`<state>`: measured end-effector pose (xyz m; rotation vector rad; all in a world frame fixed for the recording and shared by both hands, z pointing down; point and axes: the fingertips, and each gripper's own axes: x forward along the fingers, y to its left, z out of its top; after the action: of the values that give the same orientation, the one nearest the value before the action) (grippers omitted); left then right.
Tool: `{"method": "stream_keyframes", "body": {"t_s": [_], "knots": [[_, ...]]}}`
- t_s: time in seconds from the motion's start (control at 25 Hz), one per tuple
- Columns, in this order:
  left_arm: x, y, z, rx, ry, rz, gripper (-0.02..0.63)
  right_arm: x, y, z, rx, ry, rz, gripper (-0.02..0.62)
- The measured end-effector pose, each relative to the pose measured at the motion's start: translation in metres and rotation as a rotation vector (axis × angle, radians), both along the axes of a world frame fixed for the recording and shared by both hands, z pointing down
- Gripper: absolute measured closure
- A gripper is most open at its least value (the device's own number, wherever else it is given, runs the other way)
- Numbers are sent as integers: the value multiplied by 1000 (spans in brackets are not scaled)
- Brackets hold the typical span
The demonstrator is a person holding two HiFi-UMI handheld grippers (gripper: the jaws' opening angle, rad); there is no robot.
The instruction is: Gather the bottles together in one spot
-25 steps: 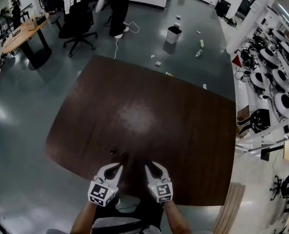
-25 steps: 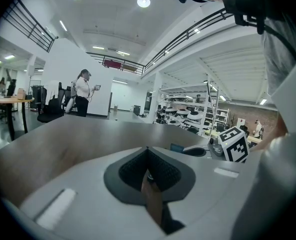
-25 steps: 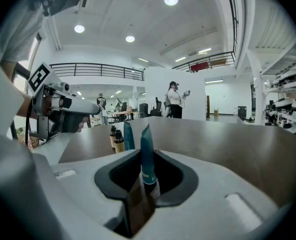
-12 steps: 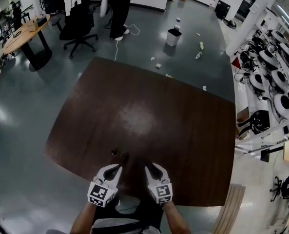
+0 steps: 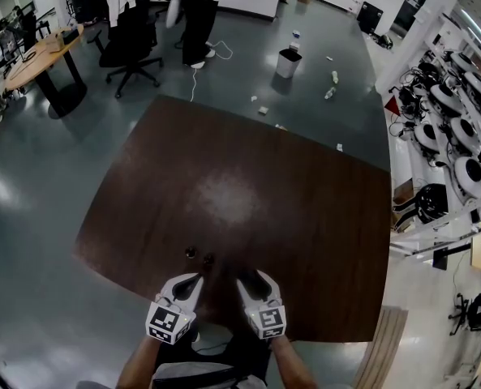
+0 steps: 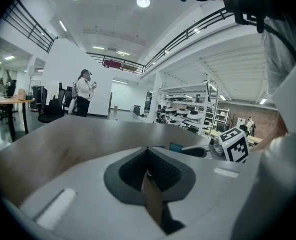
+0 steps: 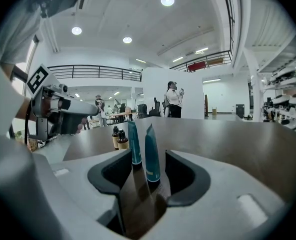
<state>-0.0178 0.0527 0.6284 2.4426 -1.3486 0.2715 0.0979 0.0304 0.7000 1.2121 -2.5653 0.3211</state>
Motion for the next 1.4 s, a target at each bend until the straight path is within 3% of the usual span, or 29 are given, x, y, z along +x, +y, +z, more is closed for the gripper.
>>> {"method": "stream_keyframes", "body": {"t_s": [0.12,0.2,0.56,0.92,1.4], "knots": [[0,1,-6,4,3,4,606,5,2,-6,0,-4,17,408],[0,2,-11,4,3,8,606,9,4,-9,-4,0,25,471],[-1,2,-37,9,-4,36,605,20,3,-50,-8,-27,102,594],[9,-3,-64,29,1,75,606,32,0,-91,-2,-70,180,594],[20,-10,-87,84,18,88,606,22,-8,-134,44,-113,150,594]]}}
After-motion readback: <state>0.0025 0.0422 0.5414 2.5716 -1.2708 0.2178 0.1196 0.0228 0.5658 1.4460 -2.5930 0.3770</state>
